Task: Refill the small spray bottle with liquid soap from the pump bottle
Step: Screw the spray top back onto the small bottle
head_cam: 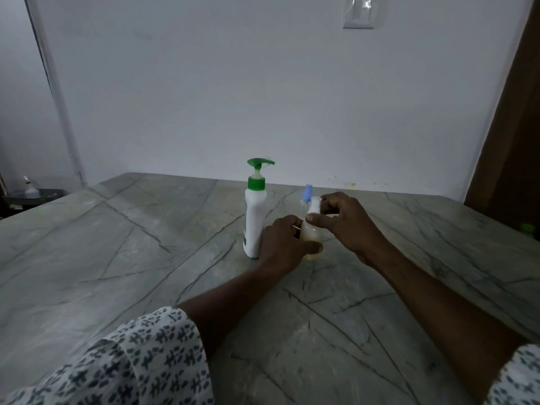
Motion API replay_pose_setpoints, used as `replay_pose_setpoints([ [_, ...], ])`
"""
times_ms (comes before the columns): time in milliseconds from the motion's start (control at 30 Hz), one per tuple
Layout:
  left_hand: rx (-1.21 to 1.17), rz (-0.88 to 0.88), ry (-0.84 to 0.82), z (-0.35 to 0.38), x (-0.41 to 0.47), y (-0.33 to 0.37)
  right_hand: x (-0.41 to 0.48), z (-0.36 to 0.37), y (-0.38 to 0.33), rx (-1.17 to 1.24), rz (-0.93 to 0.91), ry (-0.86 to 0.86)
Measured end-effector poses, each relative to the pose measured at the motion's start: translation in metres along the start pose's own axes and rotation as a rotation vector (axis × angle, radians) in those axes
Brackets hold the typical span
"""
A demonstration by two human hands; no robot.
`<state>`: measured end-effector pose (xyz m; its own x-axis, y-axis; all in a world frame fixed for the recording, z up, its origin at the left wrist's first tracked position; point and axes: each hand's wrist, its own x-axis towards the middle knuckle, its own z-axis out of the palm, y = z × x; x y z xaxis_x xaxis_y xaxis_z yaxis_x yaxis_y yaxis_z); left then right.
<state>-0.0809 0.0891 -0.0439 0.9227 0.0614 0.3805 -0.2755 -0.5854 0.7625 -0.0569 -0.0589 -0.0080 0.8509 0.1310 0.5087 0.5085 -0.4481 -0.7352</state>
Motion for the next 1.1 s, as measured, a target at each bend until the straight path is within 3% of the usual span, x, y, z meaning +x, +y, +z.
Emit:
replay_pose_setpoints([
  [200,-0.004,0.000,0.025,-0.001,-0.002,0.003,-0.004,0.007,-0.006,-0.148,-0.060,0.050],
  [433,0.012,0.004,0.007,-0.001,-0.006,0.003,-0.002,-0.004,-0.009,-0.089,0.015,-0.009],
  [733,0.113,-0.054,0.004,-0.002,-0.004,-0.003,0.041,-0.054,0.022,-0.029,0.153,0.243],
  [1100,0.135,-0.058,-0.019,0.000,-0.001,-0.003,0.063,-0.036,0.049,-0.139,0.189,0.206],
])
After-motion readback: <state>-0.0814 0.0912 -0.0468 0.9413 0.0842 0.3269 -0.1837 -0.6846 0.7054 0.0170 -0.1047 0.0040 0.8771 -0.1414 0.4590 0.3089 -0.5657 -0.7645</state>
